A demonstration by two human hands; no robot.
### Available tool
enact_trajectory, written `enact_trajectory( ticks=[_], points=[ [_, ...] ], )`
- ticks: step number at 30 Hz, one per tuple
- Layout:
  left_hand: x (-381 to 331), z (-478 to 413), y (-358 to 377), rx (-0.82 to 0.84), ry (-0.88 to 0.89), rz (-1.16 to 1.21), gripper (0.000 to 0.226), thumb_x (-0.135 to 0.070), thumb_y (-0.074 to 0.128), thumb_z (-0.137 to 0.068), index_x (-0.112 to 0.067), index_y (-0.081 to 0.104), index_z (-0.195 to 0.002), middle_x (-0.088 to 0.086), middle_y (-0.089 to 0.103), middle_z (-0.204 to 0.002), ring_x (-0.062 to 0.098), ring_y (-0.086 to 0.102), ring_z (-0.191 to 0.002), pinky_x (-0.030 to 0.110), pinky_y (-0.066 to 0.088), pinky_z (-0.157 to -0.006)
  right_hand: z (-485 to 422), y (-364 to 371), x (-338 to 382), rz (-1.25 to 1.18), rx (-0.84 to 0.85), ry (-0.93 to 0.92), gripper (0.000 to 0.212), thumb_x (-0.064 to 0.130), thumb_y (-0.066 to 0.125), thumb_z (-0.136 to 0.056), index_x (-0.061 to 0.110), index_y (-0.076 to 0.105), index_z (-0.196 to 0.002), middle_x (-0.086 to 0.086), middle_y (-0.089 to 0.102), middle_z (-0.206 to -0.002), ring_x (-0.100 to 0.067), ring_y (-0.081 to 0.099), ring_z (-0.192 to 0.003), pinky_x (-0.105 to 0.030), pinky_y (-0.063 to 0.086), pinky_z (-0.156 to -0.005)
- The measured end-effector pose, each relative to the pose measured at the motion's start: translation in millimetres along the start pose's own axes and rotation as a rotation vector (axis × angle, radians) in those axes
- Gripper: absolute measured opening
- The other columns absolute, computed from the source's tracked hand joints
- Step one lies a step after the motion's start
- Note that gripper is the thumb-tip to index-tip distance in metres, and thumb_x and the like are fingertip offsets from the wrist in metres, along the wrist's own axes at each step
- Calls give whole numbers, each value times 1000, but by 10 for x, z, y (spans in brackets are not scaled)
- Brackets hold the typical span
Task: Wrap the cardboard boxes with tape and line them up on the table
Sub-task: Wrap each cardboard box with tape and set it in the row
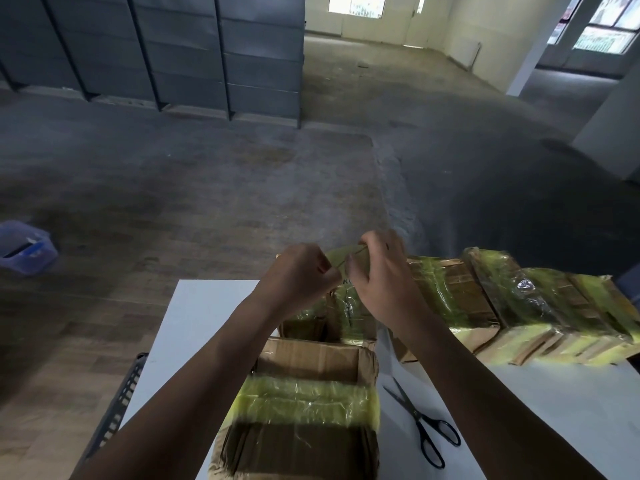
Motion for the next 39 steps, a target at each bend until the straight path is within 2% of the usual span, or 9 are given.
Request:
enact_trajectory(
  ticks=[2,5,11,14,17,21,27,33,39],
  points=[
    [-37,-4,-9,6,-2,-28,22,-23,61,-88,-7,67,-75,7,70,-69,7,61,-57,24,45,-50,-3,4,-1,19,8,-5,27,23,59,-91,2,54,-106,-14,48,-104,-26,48,-97,-43,48,-79],
    [-39,-6,-22,29,1,6,14,-19,61,-88,-15,63,-75,2,69,-73,15,65,-70,25,45,-54,0,15,-5,2,13,10,28,26,56,-91,3,53,-107,-13,48,-105,-27,48,-98,-44,49,-79],
    [77,24,64,4,-81,303,11,-8,61,-84,-8,61,-73,15,69,-72,36,69,-74,49,55,-70,29,35,-59,-110,33,-11,21,23,53,-93,5,51,-103,-3,43,-98,-19,47,-87,-35,47,-67],
    [162,38,69,104,-83,425,16,-1,58,-88,-7,63,-75,6,67,-66,21,67,-65,42,56,-71,31,68,-132,-140,68,-2,19,24,51,-95,6,50,-102,-3,45,-96,-13,45,-82,-24,38,-68],
    [213,31,21,182,-106,599,21,-4,54,-94,-1,64,-76,10,66,-70,21,67,-67,33,58,-69,33,91,-186,-156,91,32,17,24,49,-97,8,49,-104,-4,46,-97,-12,46,-81,-23,36,-68],
    [201,-2,18,102,-74,451,22,-27,65,-91,-9,62,-78,0,67,-63,16,68,-63,32,59,-67,15,93,-144,-125,94,-14,18,27,48,-96,10,48,-103,-1,44,-97,-9,44,-79,-16,33,-63],
    [216,-49,-6,145,-126,508,15,-10,66,-90,-7,63,-76,2,65,-60,13,66,-59,32,60,-69,-7,61,-117,-100,75,-49,17,23,51,-95,7,49,-101,-1,42,-95,-14,43,-84,-18,32,-65],
    [144,-65,11,85,-121,177,28,-17,64,-91,-18,63,-64,3,70,-61,18,70,-62,33,58,-67,25,64,-91,-23,54,-74,24,24,56,-93,3,53,-104,-4,43,-98,-17,45,-87,-26,40,-66],
    [83,-70,42,58,-97,122,22,-16,60,-89,-19,61,-68,3,71,-63,19,70,-65,36,56,-64,19,40,-69,-16,23,-74,24,22,59,-91,2,54,-104,-8,45,-100,-22,46,-94,-33,46,-70]
  ],
)
Point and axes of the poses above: each hand's wrist, its own z-axis away from the middle knuckle, its own y-axis out of the palm, x = y × z, the point moved 1 cm from there along -z, towards the middle knuckle
